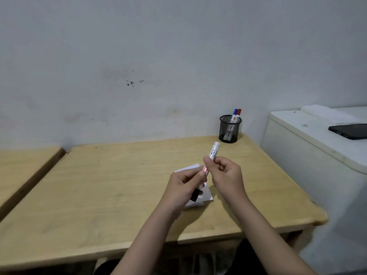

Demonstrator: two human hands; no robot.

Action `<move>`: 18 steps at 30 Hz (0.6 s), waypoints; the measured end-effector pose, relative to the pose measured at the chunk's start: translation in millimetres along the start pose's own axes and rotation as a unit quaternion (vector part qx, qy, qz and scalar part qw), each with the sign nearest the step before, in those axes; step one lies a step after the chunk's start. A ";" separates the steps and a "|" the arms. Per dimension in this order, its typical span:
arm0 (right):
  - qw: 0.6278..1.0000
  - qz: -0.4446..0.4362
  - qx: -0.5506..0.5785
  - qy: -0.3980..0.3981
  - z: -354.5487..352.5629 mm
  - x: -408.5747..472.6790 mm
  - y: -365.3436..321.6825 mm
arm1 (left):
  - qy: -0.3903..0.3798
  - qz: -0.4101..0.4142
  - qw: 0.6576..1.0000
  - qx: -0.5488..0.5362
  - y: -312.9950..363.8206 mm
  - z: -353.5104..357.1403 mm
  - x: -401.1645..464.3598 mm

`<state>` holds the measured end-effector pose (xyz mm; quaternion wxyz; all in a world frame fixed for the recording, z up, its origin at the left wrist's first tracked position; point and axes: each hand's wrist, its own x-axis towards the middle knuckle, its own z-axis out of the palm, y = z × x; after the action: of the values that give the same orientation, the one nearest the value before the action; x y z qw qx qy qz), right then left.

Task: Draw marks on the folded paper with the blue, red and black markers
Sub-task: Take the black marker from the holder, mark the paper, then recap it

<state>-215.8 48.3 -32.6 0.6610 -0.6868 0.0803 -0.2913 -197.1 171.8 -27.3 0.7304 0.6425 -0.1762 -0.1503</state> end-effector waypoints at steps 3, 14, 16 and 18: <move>0.999 -0.001 0.012 0.031 5.2 -5.1 -6.6 | 0.046 0.022 0.999 -0.005 0.1 -5.7 -12.7; 0.998 0.014 0.024 -0.053 8.1 -22.0 -14.1 | 0.141 0.107 0.983 0.038 -4.4 -17.0 -30.2; 0.998 0.009 0.023 -0.066 9.8 -24.2 -12.8 | 0.165 0.131 0.976 0.060 -3.9 -15.4 -31.2; 0.996 -0.004 0.041 -0.074 10.5 -24.4 -13.5 | 0.184 0.148 0.968 0.079 -4.5 -13.6 -32.7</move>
<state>-234.2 71.0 -26.4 0.6919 -0.6788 0.0163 -0.2455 -220.2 197.8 -35.4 0.7115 0.6814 -0.1431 0.0950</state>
